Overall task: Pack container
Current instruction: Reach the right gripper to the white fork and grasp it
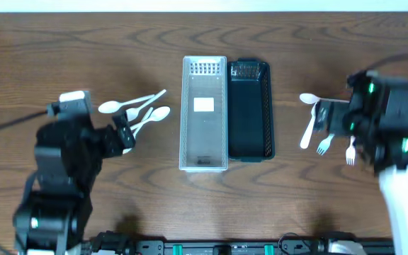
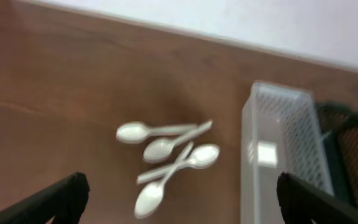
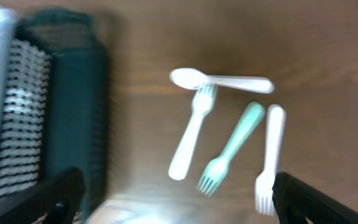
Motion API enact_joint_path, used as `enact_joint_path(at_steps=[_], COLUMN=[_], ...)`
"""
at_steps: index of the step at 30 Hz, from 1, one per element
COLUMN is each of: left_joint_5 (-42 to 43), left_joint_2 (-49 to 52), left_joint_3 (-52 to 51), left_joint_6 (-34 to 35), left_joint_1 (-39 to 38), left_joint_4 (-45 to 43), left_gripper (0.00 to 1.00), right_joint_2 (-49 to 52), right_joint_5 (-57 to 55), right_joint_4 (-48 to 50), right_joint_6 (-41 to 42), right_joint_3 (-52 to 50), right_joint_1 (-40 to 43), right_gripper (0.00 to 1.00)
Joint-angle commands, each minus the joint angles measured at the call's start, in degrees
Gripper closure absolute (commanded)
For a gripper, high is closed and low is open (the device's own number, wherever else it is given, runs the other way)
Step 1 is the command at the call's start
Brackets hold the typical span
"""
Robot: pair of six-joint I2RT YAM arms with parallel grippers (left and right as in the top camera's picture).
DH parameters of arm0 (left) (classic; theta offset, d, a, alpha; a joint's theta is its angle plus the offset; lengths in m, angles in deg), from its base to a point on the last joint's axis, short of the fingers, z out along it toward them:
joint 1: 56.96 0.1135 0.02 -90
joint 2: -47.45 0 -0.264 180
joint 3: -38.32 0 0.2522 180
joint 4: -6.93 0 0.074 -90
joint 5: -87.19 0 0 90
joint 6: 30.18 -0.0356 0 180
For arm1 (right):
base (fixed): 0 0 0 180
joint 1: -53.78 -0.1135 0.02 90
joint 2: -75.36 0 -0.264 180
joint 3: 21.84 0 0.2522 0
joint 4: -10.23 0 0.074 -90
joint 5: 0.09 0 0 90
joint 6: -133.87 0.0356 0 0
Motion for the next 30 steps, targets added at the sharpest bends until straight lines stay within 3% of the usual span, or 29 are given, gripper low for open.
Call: enact_joint_path(at_steps=[1,11,30], left_joint_5=[0.07,0.07,0.09], left_joint_2=[5.64,9.97,10.14], left_joint_3=[4.46,4.90,4.87], left_joint_6=[-2.47,-2.47,-2.45], left_joint_1=[-0.07,-0.07,-0.07], left_joint_4=[3.15,8.63,9.09], left_gripper=[0.02,0.02,0.02], right_joint_2=[9.27,23.96,41.88], right_joint_5=[-2.38,-1.11,-6.01], right_joint_4=[-3.63,-8.61,-3.45], right_joint_6=[-1.84,-1.84,0.55], right_joint_3=[6.51,9.40,7.89], right_joint_1=[4.59,14.62,18.84], right_gripper=[0.01,0.01,0.24])
